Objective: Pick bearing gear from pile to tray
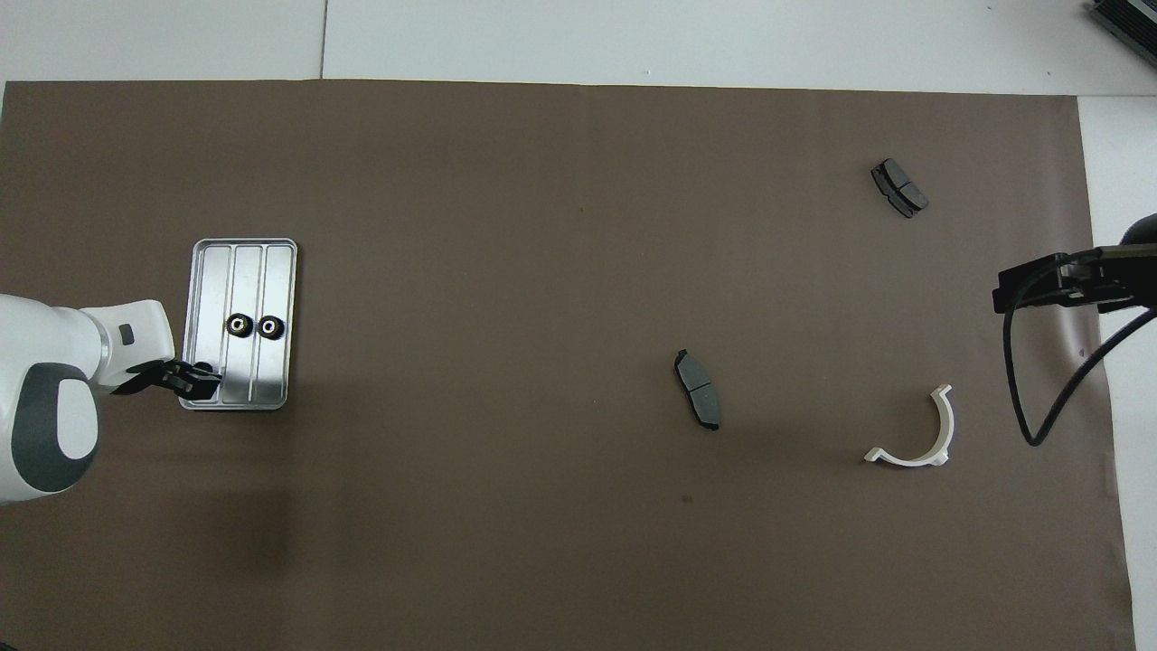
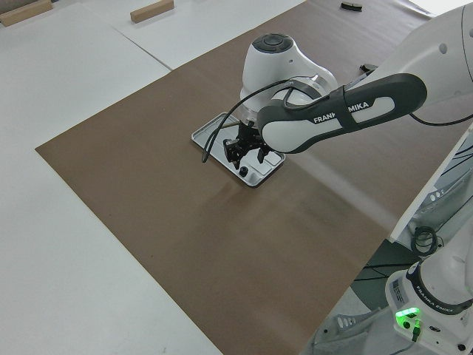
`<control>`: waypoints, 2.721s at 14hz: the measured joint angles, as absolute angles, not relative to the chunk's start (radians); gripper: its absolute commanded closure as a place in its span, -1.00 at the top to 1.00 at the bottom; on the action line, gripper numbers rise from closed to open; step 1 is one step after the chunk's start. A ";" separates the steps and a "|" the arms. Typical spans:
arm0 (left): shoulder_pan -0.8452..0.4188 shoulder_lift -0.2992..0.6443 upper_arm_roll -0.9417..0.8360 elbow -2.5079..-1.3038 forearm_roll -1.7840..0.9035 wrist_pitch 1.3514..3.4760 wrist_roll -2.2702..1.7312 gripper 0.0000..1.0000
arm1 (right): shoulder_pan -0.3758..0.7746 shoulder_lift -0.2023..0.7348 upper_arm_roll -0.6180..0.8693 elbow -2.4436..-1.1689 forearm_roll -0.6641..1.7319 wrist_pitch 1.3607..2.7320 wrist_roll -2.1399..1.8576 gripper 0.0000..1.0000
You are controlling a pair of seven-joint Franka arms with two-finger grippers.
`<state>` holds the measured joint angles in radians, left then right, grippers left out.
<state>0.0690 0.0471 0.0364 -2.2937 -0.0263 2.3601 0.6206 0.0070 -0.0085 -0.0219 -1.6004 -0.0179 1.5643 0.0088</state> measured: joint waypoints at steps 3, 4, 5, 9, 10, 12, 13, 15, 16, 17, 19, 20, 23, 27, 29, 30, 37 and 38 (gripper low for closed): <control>0.030 0.043 0.028 -2.230 -0.028 2.335 0.520 0.81 | 0.007 -0.009 -0.022 -1.600 -0.018 1.564 0.009 1.00; 0.009 0.041 0.027 -2.181 -0.029 2.283 0.461 0.81 | 0.007 -0.009 -0.022 -1.600 -0.018 1.564 0.009 1.00; -0.017 0.039 0.026 -2.117 -0.029 2.208 0.391 0.82 | 0.007 -0.009 -0.022 -1.600 -0.018 1.564 0.009 1.00; -0.097 0.028 0.022 -1.870 -0.029 1.885 0.177 0.87 | 0.007 -0.009 -0.022 -1.600 -0.018 1.564 0.009 1.00; -0.099 0.023 0.022 -1.803 -0.029 1.789 0.163 0.91 | 0.007 -0.009 -0.022 -1.600 -0.018 1.564 0.009 1.00; -0.098 0.012 0.031 -1.662 -0.029 1.594 0.158 1.00 | 0.007 -0.009 -0.022 -1.600 -0.018 1.564 0.009 1.00; -0.097 0.006 0.038 -1.589 -0.029 1.500 0.158 1.00 | 0.007 -0.009 -0.022 -1.600 -0.018 1.564 0.009 1.00; -0.094 -0.001 0.049 -1.519 -0.028 1.409 0.156 1.00 | 0.007 -0.009 -0.022 -1.600 -0.018 1.564 0.009 1.00; -0.092 -0.003 0.051 -1.509 -0.028 1.401 0.150 1.00 | 0.007 -0.009 -0.022 -1.600 -0.018 1.564 0.009 1.00; -0.087 -0.005 0.051 -1.508 -0.028 1.400 0.131 1.00 | 0.007 -0.009 -0.022 -1.600 -0.018 1.564 0.009 1.00; -0.083 -0.005 0.052 -1.508 -0.028 1.405 0.096 1.00 | 0.007 -0.009 -0.022 -1.600 -0.018 1.564 0.009 1.00; -0.082 -0.005 0.052 -1.511 -0.028 1.414 0.089 1.00 | 0.007 -0.009 -0.022 -1.600 -0.018 1.564 0.009 1.00; -0.078 -0.013 0.053 -1.553 -0.028 1.496 0.079 1.00 | 0.007 -0.009 -0.022 -1.600 -0.018 1.564 0.009 1.00; -0.055 -0.032 0.054 -1.594 -0.028 1.530 0.078 1.00 | 0.007 -0.009 -0.022 -1.600 -0.018 1.564 0.009 1.00; -0.055 -0.038 0.052 -1.595 -0.028 1.534 0.078 1.00 | 0.007 -0.009 -0.022 -1.600 -0.018 1.564 0.009 1.00; -0.055 -0.040 0.052 -1.596 -0.028 1.534 0.078 1.00 | 0.007 -0.009 -0.022 -1.600 -0.018 1.564 0.009 1.00; -0.055 -0.042 0.052 -1.603 -0.028 1.534 0.078 1.00 | 0.007 -0.009 -0.022 -1.600 -0.018 1.564 0.009 1.00; -0.055 -0.042 0.051 -1.603 -0.028 1.534 0.078 1.00 | 0.007 -0.009 -0.022 -1.600 -0.018 1.564 0.009 1.00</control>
